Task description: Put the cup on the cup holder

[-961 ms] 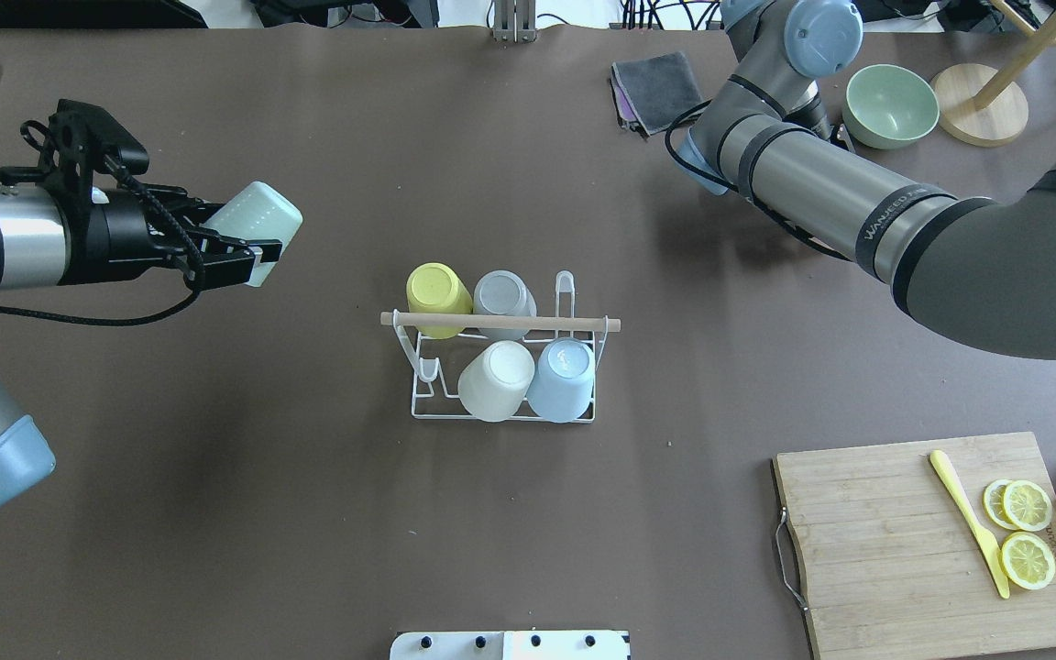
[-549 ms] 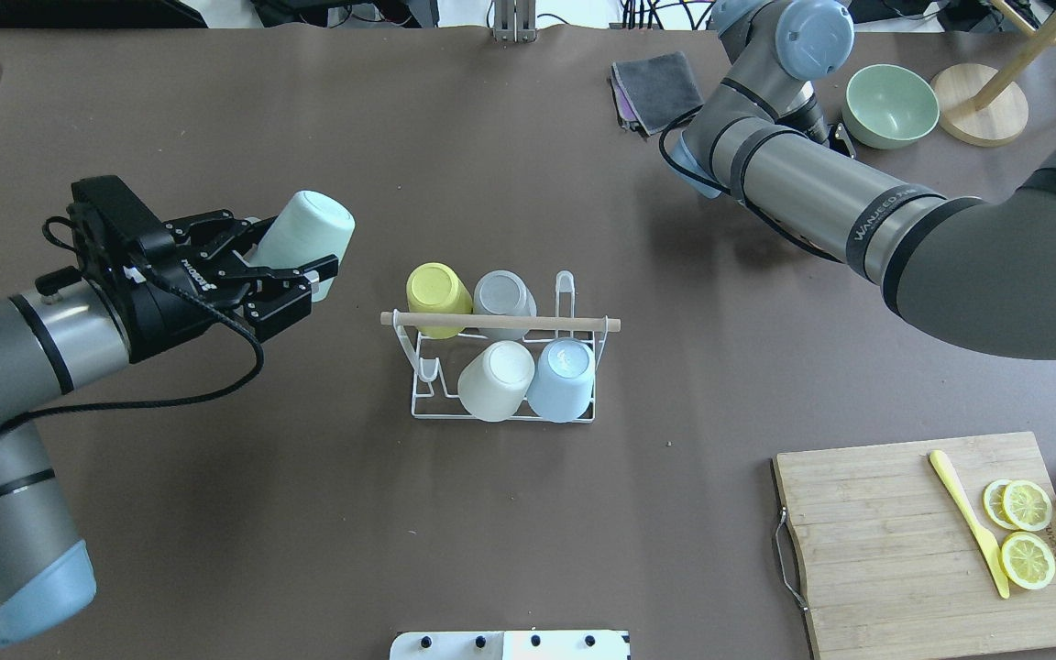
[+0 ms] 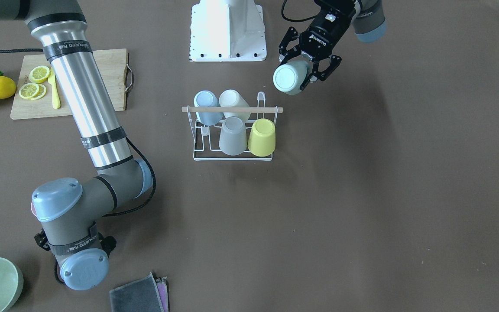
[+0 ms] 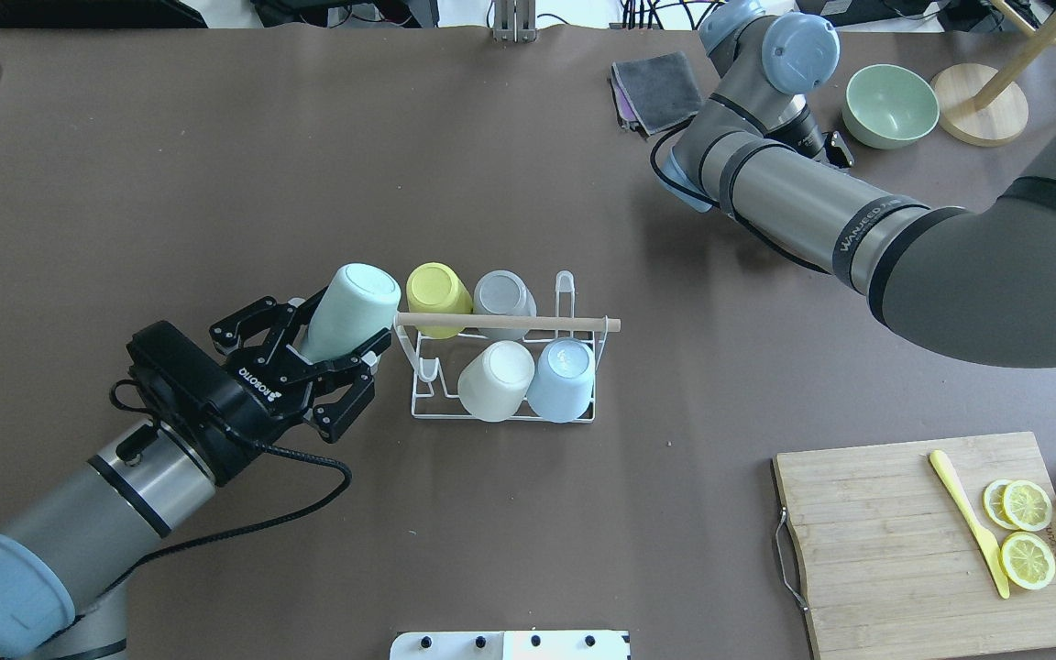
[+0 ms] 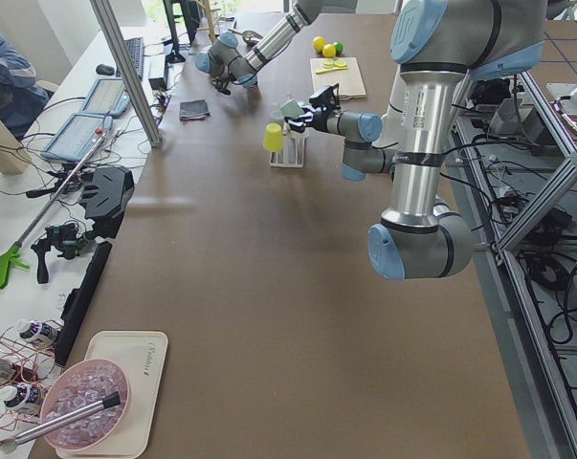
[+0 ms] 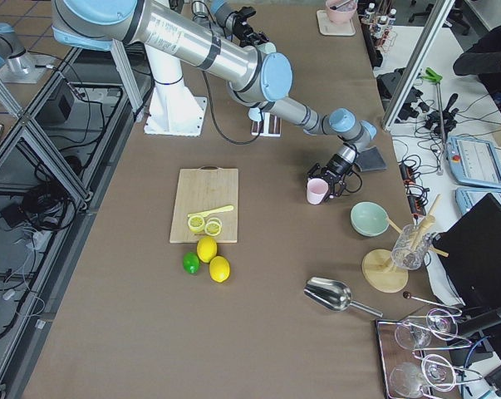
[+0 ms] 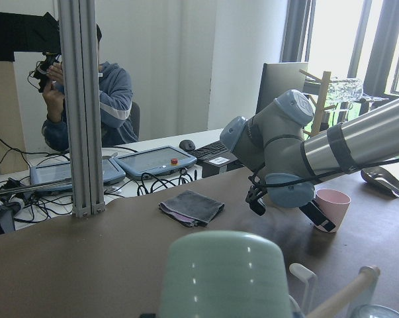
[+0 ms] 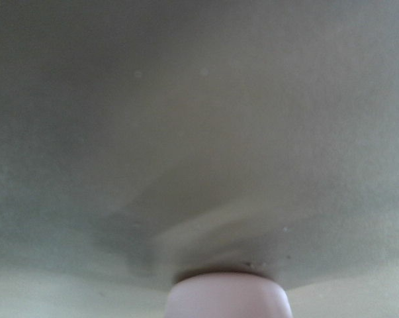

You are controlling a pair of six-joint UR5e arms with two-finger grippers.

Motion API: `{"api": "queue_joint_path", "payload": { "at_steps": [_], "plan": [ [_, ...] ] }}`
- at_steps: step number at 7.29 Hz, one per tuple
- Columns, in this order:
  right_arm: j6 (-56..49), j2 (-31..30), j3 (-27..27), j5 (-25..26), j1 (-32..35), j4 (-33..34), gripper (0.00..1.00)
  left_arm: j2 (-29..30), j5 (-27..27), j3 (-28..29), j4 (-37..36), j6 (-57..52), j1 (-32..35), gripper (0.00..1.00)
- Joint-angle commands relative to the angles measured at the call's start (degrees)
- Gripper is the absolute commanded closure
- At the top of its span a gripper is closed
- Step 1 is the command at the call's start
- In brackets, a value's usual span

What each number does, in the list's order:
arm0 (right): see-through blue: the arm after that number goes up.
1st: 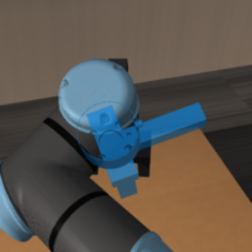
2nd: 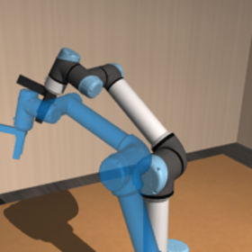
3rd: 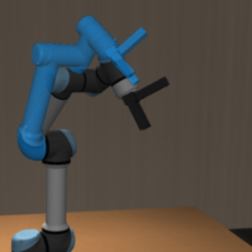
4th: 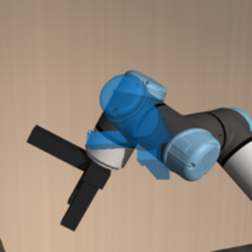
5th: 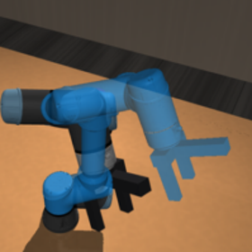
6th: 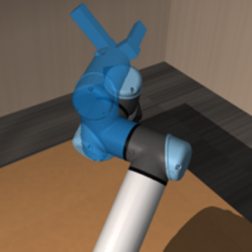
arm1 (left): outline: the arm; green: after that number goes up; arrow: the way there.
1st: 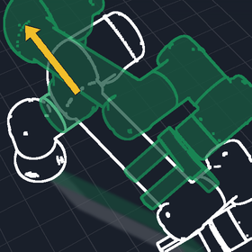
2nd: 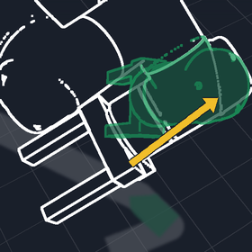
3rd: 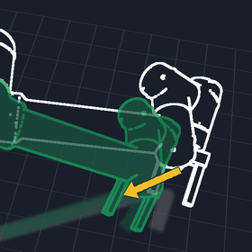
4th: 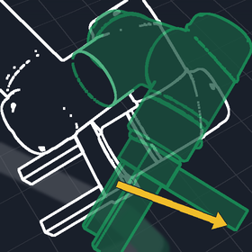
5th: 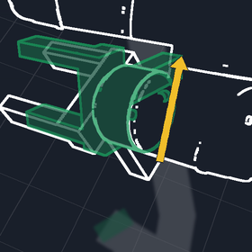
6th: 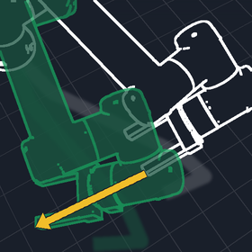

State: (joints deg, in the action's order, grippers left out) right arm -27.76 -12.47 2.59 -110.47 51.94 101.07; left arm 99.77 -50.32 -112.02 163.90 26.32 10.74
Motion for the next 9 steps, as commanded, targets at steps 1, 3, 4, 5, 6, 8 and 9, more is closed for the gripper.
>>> {"api": "queue_joint_path", "payload": {
  "at_steps": [1,3,4,5,6,8,9],
  "plan": [
    [-0.5,0.5,0.9,1.2,-0.2,0.0,0.00,2.5,8.1,0.2,0.1,-2.0,-3.6,0.80],
    [-0.4,0.6,1.0,1.8,-0.4,0.0,0.00,5.2,12.8,1.4,0.0,-6.0,-4.2,0.80],
    [-0.4,0.6,1.1,2.0,-0.4,0.0,0.00,8.2,14.4,4.2,0.0,-6.1,-4.3,0.80],
    [-0.3,0.7,1.0,2.2,-0.4,0.1,0.00,9.2,15.9,5.9,0.1,-5.9,-4.3,0.80],
    [-0.5,0.9,1.2,2.2,-0.4,0.0,0.26,11.1,16.7,8.4,0.2,-5.4,-4.3,0.80],
    [-0.9,2.0,1.2,2.2,-0.3,2.1,1.00,12.5,20.5,11.0,1.8,-5.2,-6.7,0.80],
    [-1.3,2.1,1.2,2.2,0.4,2.3,1.00,12.5,20.7,11.5,3.4,-5.2,-7.0,0.80]
  ]
}}
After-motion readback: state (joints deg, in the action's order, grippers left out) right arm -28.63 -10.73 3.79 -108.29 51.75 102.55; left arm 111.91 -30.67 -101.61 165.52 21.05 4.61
